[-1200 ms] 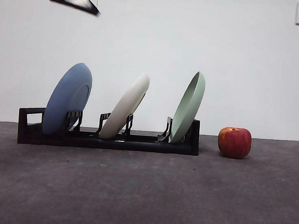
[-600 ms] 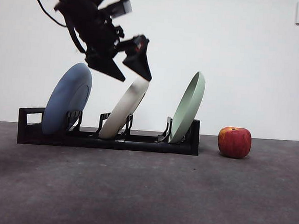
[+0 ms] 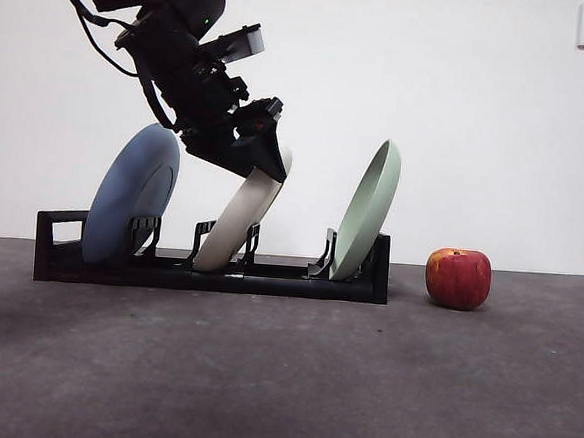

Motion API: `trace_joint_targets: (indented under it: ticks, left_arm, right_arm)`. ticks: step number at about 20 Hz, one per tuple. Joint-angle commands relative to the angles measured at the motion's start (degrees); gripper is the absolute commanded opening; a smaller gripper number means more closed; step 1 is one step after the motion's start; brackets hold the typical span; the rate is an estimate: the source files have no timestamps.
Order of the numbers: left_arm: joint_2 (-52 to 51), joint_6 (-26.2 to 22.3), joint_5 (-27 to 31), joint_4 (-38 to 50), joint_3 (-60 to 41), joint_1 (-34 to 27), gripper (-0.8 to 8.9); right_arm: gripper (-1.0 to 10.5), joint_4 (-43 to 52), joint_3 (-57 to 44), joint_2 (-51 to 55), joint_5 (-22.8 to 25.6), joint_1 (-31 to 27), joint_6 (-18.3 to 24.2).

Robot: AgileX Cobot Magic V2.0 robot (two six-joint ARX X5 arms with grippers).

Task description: Take the yellow plate from the plate rack,put the plate on the table,take the apple from the table,put the apple in the plate

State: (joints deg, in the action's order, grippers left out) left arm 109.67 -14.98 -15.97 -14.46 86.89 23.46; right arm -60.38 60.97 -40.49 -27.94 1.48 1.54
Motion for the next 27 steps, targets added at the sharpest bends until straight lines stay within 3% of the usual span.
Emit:
trace_joint_targets:
  ticks: [1,5,10,18,24,27]
  left_arm:
    - [0.63,-0.04,-3.13,-0.09,-0.04,0.22,1.12]
    - [0.63,-0.04,-4.15,-1.36,-0.04,0.22,-0.06]
    - [0.61,-0.02,-4.22,-2.67,-0.04,0.20,-0.06]
    - [-0.98,6.36,-12.81,-5.42,5.20,-0.02,-0.06]
    - [-4.17,6.80,-14.51,-18.62,17.14,0.00,-0.06]
    - [-8.79,1.70,-14.01,-27.93,20.39,0.66,-0.06]
  right_arm:
    - [5.7,0.35,0.26,0.09,-0.20,0.00,0.42]
    - [5.6,0.31,0.26,0.09,-0.22,0.00,0.42]
    - [5.6,0.28,0.26,0.09,-0.22,0.00,0.42]
    - [5.6,0.31,0.26,0.09,-0.20,0.00,0.42]
    - [5.6,0.35,0.26,0.09,-0.20,0.00,0.42]
    - [5.6,0.39,0.26,0.09,-0.20,0.00,0.42]
